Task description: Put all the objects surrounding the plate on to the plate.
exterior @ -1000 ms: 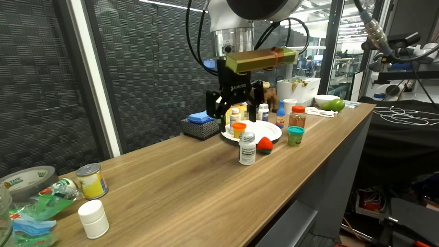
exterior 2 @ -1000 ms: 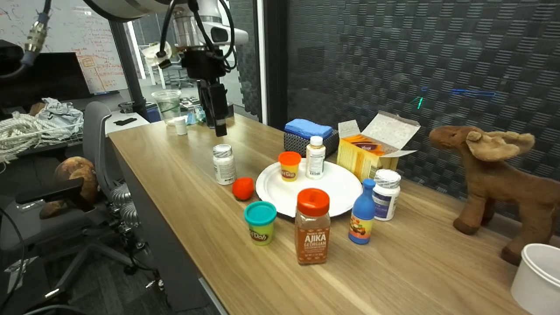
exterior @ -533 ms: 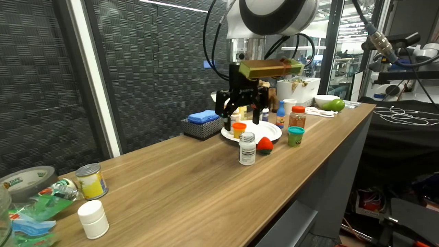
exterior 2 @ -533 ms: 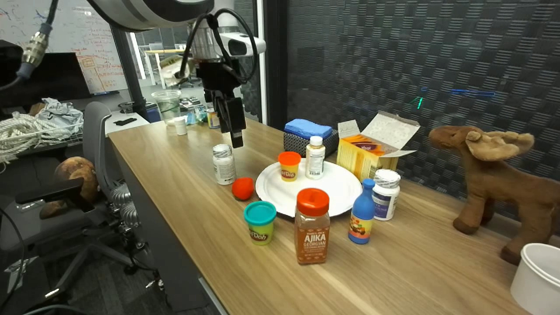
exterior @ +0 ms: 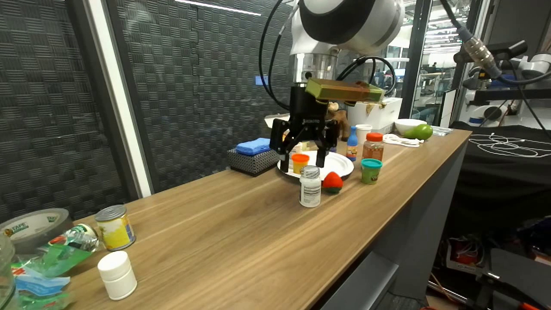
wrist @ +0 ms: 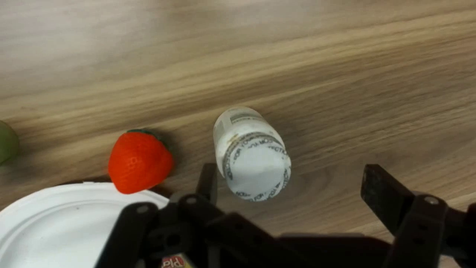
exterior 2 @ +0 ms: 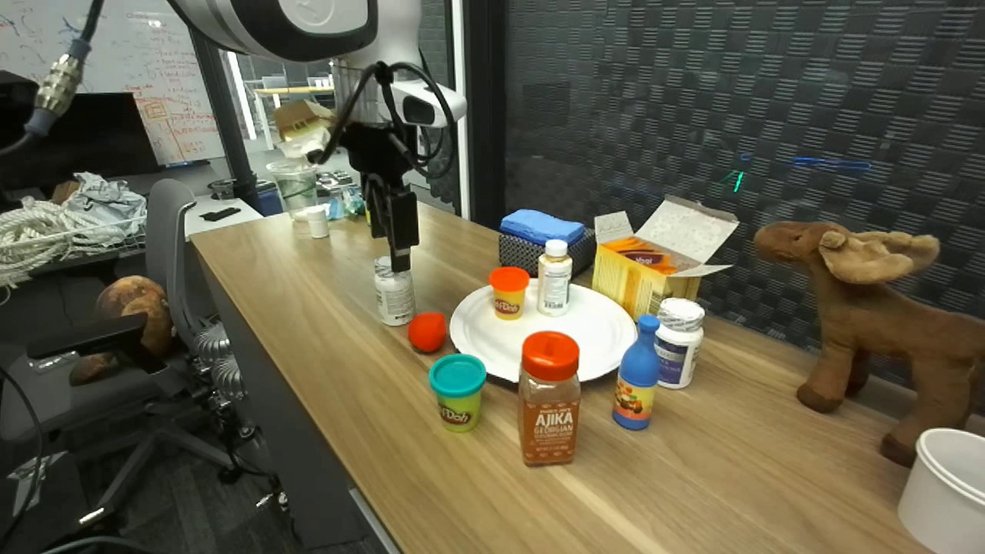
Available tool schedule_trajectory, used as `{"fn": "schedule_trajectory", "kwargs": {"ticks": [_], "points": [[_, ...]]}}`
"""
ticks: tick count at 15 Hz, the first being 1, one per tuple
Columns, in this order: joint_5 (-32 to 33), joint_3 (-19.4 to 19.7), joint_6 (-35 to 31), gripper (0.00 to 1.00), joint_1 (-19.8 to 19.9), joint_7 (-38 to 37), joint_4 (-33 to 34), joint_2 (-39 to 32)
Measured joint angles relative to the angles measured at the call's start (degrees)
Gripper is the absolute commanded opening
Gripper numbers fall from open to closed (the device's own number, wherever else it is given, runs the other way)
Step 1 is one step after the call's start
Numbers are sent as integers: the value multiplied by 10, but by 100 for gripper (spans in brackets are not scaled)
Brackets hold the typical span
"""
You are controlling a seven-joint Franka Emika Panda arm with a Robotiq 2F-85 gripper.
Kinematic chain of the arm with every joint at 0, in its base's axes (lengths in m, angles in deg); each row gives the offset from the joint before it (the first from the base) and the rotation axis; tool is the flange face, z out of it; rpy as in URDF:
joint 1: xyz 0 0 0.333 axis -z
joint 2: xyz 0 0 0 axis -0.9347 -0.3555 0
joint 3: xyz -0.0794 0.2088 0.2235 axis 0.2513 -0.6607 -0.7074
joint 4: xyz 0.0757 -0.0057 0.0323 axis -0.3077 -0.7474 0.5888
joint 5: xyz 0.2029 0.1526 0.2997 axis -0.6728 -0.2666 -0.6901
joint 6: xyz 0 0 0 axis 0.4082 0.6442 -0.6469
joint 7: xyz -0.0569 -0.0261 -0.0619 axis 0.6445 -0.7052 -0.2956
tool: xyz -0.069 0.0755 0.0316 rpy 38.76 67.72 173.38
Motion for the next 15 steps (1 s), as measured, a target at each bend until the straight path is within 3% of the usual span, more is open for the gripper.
{"fn": "schedule_trajectory", "kwargs": {"ticks": [1,2,3,9,15], "points": [[0,0,1,100,0,0,-3,0],[0,0,3,75,0,0,-6,-1],[1,0,4,74,0,-1,-8,-1],[59,0,11,27,-1,-21,-12,-7],[126,-1,25,26,-9,-55,-1,-6]]}}
